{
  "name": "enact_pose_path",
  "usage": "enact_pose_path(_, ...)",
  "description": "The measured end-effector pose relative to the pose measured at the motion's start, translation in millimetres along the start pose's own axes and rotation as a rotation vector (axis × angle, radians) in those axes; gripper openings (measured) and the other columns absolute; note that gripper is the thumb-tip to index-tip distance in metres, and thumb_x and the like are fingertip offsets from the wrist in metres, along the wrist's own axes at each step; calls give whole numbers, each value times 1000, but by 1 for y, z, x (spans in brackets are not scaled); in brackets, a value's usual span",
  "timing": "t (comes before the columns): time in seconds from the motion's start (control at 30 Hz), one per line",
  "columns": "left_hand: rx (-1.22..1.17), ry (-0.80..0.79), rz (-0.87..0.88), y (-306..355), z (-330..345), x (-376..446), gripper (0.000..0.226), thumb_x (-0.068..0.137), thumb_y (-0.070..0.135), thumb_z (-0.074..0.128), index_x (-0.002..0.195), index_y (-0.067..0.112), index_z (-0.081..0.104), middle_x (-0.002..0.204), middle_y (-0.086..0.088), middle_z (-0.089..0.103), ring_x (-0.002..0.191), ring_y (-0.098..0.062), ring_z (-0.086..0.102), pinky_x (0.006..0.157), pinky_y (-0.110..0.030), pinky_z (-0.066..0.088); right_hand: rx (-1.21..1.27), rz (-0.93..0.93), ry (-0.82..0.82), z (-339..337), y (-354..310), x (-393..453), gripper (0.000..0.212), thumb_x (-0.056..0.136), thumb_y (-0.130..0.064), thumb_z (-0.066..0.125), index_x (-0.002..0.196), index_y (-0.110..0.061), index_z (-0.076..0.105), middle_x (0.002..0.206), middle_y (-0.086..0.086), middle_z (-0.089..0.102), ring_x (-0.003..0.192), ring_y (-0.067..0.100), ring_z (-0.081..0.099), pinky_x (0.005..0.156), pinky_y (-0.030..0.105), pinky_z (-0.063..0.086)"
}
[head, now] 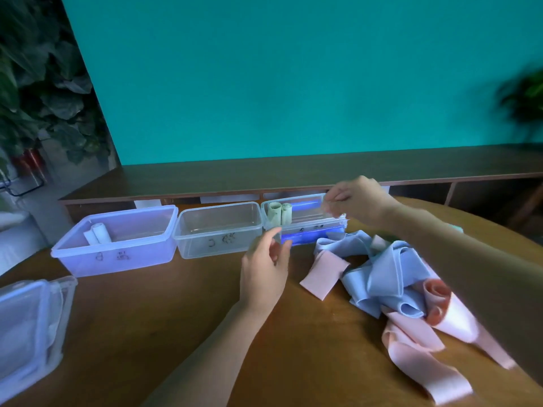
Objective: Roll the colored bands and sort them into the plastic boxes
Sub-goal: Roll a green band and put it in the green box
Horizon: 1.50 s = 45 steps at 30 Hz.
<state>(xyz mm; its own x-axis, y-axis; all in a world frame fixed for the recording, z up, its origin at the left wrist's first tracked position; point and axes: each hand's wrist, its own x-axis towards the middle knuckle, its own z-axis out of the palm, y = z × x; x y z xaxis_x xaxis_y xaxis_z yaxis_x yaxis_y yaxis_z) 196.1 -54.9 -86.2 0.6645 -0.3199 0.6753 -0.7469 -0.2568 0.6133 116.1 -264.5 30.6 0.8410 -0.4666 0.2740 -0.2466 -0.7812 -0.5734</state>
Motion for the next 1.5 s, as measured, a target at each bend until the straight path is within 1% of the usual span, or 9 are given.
enact_pose_path(0.07,-21,-56,-35,20,-4,-14,37,93,34,67,126,18,67,113,7,71,97,0,61,74,8,34,21,4,20,-6,2,-35,10,85,-22,80,90,-14,77,78,5,77,72,19,73,70,30,59)
enact_pose_path(0.27,-134,-162,1,71,3,-62,27,95,35,66,119,25,70,112,13,72,99,-1,66,81,-16,55,48,37,163,-18,26,-141,10,90,-35,74,90,-25,75,73,-9,72,61,2,65,57,15,51)
enact_pose_path(0.43,-186,-213,38,118,18,-93,23,94,29,69,115,21,72,104,10,72,91,-1,66,76,-8,52,118,187,316,-23,65,-208,15,93,-31,69,86,-21,77,77,-3,74,77,13,66,68,25,50)
enact_pose_path(0.63,-152,-337,36,160,40,-105,22,93,29,70,113,23,73,104,14,70,84,9,58,71,-1,45,102,231,377,-24,105,-258,14,95,-34,66,103,-25,75,91,-13,72,82,2,63,74,15,52)
enact_pose_path(0.83,-155,-403,48,192,60,-99,14,95,24,68,108,23,74,97,17,67,77,17,58,64,-3,47,72,235,485,-38,109,-266,18,98,-32,63,111,-25,72,94,-8,69,84,9,62,67,8,43)
enact_pose_path(1.0,-96,-439,106,220,90,-76,25,94,26,68,118,25,73,112,8,69,83,5,57,77,-6,40,106,372,599,-45,123,-255,30,98,-34,64,122,-18,71,107,0,71,78,12,61,57,9,38)
enact_pose_path(1.1,-4,-469,59,224,113,-61,25,92,31,69,117,32,73,113,6,72,99,-16,64,91,-36,52,190,428,586,-49,130,-244,25,98,-34,64,114,-17,75,78,-5,66,63,6,61,51,11,43)
enact_pose_path(1.2,3,-531,-74,226,125,-53,22,91,30,72,113,33,73,104,9,75,98,-14,66,91,-32,51,244,445,556,-52,138,-236,22,98,-32,65,106,-15,77,67,-7,60,58,5,57,47,10,42)
enact_pose_path(1.5,-385,-394,-244,237,122,-22,26,83,1,75,100,21,76,82,9,71,77,-7,65,75,-20,49,304,277,546,-62,123,-215,34,96,-31,66,130,-24,65,113,-10,69,61,12,67,53,22,53)
